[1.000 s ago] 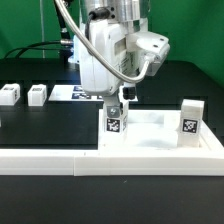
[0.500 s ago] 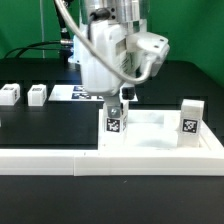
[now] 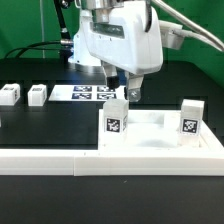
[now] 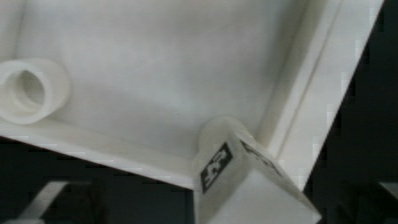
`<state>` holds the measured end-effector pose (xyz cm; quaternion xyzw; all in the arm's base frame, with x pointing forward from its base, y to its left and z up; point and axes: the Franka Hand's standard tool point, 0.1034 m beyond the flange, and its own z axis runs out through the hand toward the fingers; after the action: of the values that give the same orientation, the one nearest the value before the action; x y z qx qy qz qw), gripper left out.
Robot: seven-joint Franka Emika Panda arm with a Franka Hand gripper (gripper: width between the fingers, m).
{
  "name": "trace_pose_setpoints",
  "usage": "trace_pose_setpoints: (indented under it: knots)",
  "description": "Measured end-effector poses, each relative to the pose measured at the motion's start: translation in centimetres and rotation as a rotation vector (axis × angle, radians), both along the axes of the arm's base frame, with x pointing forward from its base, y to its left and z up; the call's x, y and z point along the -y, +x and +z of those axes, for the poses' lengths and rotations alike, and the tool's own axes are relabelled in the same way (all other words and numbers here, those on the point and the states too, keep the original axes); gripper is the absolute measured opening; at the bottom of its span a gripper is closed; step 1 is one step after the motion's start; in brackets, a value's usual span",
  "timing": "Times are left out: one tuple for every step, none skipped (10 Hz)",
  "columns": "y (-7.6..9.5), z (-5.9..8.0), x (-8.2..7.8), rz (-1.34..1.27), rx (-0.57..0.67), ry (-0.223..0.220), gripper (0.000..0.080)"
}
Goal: Assemble square table
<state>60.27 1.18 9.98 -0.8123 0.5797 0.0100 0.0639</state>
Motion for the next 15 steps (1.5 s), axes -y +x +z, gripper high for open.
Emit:
trace_pose_setpoints:
  knots:
    - [0.0, 0.0, 0.0, 0.089, 0.01, -0.006, 0.0648]
    - [0.1, 0.0, 0.1, 0.246, 0.034, -0.026, 0.0648]
    - [0.4, 0.0, 0.1, 0.557, 0.1, -0.091, 0.0648]
    - [0.4, 0.4, -0.5, 0.744, 0.124, -0.117, 0.0648]
    - [0.5, 0.5, -0.7, 0.865, 0.135, -0.127, 0.0648]
    - [0.4, 0.3, -0.4, 0.886, 0.133, -0.13, 0.0648]
    - [0.4, 0.3, -0.3, 0.951, 0.137, -0.136, 0.0648]
    - [0.4, 0.3, -0.2, 1.009, 0.14, -0.142, 0.0648]
    - [0.4, 0.3, -0.1, 1.069, 0.144, -0.147, 0.0648]
    - [0.1, 0.0, -0.1, 1.071, 0.135, -0.142, 0.0648]
    - [-1.0, -1.4, 0.2, 1.073, 0.1, -0.122, 0.0648]
    - [-2.0, -2.3, 0.3, 1.075, 0.079, -0.111, 0.0648]
    - [-2.7, -3.0, 0.2, 1.076, 0.072, -0.112, 0.0648]
    - [-3.1, -3.9, 0.7, 1.097, 0.054, -0.107, 0.0648]
    - [-3.1, -4.7, 1.7, 1.127, 0.036, -0.094, 0.0648]
